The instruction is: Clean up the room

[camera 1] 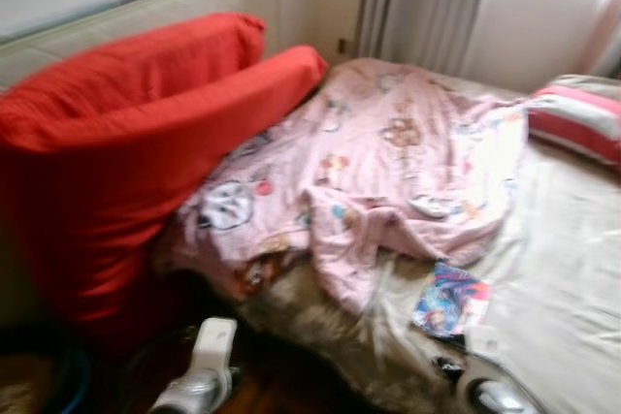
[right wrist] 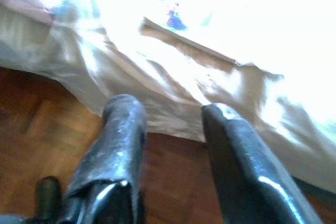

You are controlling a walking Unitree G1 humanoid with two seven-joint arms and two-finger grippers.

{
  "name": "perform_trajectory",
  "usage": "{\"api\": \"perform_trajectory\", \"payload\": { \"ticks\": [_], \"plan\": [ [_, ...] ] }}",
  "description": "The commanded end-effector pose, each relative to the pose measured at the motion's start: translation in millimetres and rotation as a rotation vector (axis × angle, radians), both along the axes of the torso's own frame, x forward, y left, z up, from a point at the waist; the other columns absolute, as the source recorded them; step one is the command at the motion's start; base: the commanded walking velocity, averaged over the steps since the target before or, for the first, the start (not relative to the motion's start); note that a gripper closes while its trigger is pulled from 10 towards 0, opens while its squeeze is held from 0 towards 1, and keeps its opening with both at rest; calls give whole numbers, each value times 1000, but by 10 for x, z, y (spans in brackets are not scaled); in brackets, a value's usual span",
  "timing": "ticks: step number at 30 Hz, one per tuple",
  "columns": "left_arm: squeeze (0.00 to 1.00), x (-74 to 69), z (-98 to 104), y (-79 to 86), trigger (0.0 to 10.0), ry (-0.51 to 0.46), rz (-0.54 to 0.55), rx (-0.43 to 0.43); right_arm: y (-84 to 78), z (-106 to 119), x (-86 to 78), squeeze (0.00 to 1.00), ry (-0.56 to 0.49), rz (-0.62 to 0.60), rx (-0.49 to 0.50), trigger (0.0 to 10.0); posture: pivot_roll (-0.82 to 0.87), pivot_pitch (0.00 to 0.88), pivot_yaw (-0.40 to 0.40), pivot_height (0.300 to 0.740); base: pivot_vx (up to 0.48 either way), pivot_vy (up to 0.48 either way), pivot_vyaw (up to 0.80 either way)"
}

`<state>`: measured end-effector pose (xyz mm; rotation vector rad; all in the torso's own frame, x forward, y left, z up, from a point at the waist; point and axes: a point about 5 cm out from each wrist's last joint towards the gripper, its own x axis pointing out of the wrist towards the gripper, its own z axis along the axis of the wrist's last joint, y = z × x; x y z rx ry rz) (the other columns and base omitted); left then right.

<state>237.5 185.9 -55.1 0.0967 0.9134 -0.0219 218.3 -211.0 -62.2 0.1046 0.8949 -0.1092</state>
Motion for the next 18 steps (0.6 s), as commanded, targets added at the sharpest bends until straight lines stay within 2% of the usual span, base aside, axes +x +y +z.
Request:
{"api": "perform_trajectory", "payload": {
  "ticks": [1,8,11,14,18],
  "plan": [
    [0,22,3,-96,10000,-2,-13,-18,-103,-45,-112,0,36,-22,-19,10000,-71,0,-13,740,315,0,0],
    [0,28,7,-95,10000,-2,-11,-18,-105,-39,-102,0,26,-33,-16,10000,-69,0,-13,740,311,0,0],
    [0,30,8,-93,10000,-2,-11,-17,-103,-39,-100,0,28,-35,-14,10000,-70,0,-13,740,301,0,-690],
    [0,31,9,-92,10000,-1,-11,-16,-104,-38,-99,0,29,-32,-19,10000,-70,0,-13,740,0,0,-400],
    [0,34,10,-93,10000,-3,-12,-16,-110,-35,-98,0,23,-45,-24,10000,-70,0,-12,740,0,0,0]
  ]
}}
